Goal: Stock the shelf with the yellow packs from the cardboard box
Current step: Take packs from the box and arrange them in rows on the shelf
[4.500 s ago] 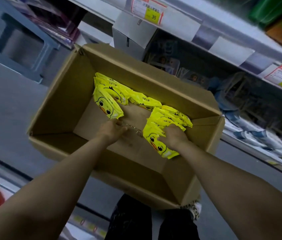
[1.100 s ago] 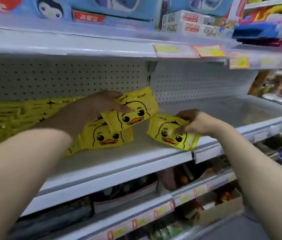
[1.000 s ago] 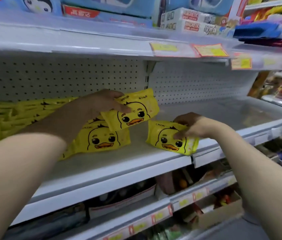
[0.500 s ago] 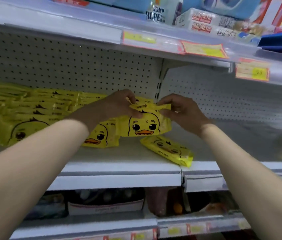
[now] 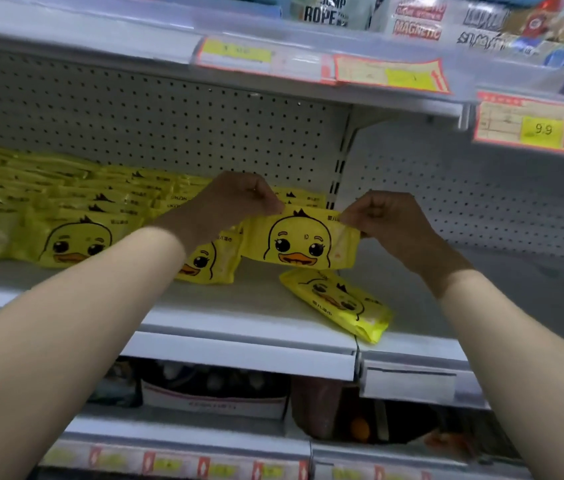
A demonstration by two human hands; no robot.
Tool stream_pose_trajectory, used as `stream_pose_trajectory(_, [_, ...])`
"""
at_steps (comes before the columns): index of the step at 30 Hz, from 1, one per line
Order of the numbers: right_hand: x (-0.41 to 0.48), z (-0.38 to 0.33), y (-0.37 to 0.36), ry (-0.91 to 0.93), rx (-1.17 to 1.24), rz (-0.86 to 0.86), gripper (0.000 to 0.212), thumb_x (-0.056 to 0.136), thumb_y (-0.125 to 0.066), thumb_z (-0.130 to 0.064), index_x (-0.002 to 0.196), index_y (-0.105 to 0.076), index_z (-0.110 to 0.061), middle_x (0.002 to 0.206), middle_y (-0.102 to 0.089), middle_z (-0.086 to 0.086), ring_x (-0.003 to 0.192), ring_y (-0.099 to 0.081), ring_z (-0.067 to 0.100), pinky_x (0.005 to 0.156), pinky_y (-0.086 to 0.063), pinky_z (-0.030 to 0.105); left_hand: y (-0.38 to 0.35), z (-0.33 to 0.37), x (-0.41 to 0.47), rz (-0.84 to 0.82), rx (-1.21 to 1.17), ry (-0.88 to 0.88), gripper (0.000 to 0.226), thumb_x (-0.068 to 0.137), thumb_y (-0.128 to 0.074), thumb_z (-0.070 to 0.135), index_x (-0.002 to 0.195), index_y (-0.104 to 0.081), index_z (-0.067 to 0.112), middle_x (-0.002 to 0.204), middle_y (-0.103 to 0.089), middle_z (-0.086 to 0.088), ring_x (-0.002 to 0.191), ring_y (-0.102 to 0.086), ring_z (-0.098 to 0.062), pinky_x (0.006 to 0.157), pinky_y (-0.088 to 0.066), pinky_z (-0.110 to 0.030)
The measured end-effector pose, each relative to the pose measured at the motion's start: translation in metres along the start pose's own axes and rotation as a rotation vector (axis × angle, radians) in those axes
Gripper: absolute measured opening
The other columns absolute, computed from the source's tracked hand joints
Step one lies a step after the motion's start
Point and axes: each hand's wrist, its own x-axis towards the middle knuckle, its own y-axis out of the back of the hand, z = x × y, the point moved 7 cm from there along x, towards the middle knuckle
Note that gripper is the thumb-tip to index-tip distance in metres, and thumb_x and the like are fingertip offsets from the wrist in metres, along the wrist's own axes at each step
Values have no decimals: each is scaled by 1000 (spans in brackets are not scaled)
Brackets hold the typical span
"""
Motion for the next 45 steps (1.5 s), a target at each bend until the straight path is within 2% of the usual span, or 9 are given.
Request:
stream_pose_trajectory(5, [9, 6, 1, 5, 42, 7, 6, 85, -74, -2, 85, -68, -1, 79, -76, -1, 78, -72, 15, 74, -59, 33, -1, -11, 16, -70, 3, 64, 22, 81, -76, 16, 97, -69, 3, 106, -73, -5, 109, -64, -16, 106, -45, -40])
stream_pose_trajectory(11, [20, 12, -7, 39, 55, 71, 10, 83, -75, 2, 89, -68, 5, 76, -75, -4, 72, -70, 11, 66, -56, 22, -16, -1, 38, -225, 381, 40, 52, 70, -83, 43, 116, -61, 31, 105, -67, 7, 100, -61, -8, 77, -45, -26])
stream_pose_trajectory(16, [28, 17, -7, 1, -61, 91, 17, 82, -78, -6, 96, -70, -1, 90, -75, 10, 85, -72, 31, 80, -60, 45, -31, -3, 60, -306, 677, -43, 52, 66, -85, 46, 107, -68, 20, 107, -65, 4, 102, -61, -16, 82, -47, -33])
stream_pose_trajectory(20, [25, 35, 4, -157, -260, 86, 54, 73, -88, -26, 118, -60, -17, 104, -70, 6, 95, -70, 22, 86, -58, 38, -32, -6, 77, -306, 733, -49, 50, 67, -86, 44, 105, -71, 16, 103, -68, -2, 97, -62, -19, 86, -50, -36])
stream_pose_trajectory(25, [-14, 51, -7, -546, -619, -332, 57, 66, -78, -66, 95, -66, -18, 105, -67, -5, 98, -66, 23, 82, -56, 31, -35, -19, 99, -275, 798, -57, 62, 71, -84, 43, 119, -66, 8, 119, -63, -6, 104, -59, -23, 91, -49, -35])
stream_pose_trajectory(31, [-44, 46, -22, -669, -707, -544, 58, 72, -78, -61, 117, -65, -26, 113, -64, -6, 102, -61, 10, 92, -56, 34, -40, -28, 114, -267, 786, -73, 64, 73, -83, 42, 122, -65, 5, 115, -62, -7, 101, -56, -20, 86, -46, -33])
stream_pose_trajectory(34, [-43, 45, -27, -678, -733, -558, 61, 71, -78, -62, 116, -68, -23, 112, -66, -6, 102, -62, 11, 90, -57, 33, -47, -30, 114, -336, 823, -85, 66, 72, -82, 44, 125, -63, 9, 126, -62, -8, 107, -57, -20, 83, -45, -30])
stream_pose_trajectory(40, [-45, 45, -32, -662, -751, -583, 51, 72, -78, -60, 100, -71, -19, 88, -71, -7, 79, -66, 11, 68, -50, 23, -53, -36, 104, -372, 1026, -133, 70, 67, -80, 57, 118, -65, 11, 104, -63, -4, 99, -60, -25, 84, -49, -36])
stream_pose_trajectory(45, [-38, 45, -27, -620, -622, -533, 45, 63, -90, -46, 96, -66, -27, 98, -74, -7, 91, -72, 16, 84, -59, 37, -47, -39, 97, -329, 1026, -160, 68, 70, -79, 55, 125, -61, 19, 108, -55, -7, 111, -43, -26, 82, -39, -33])
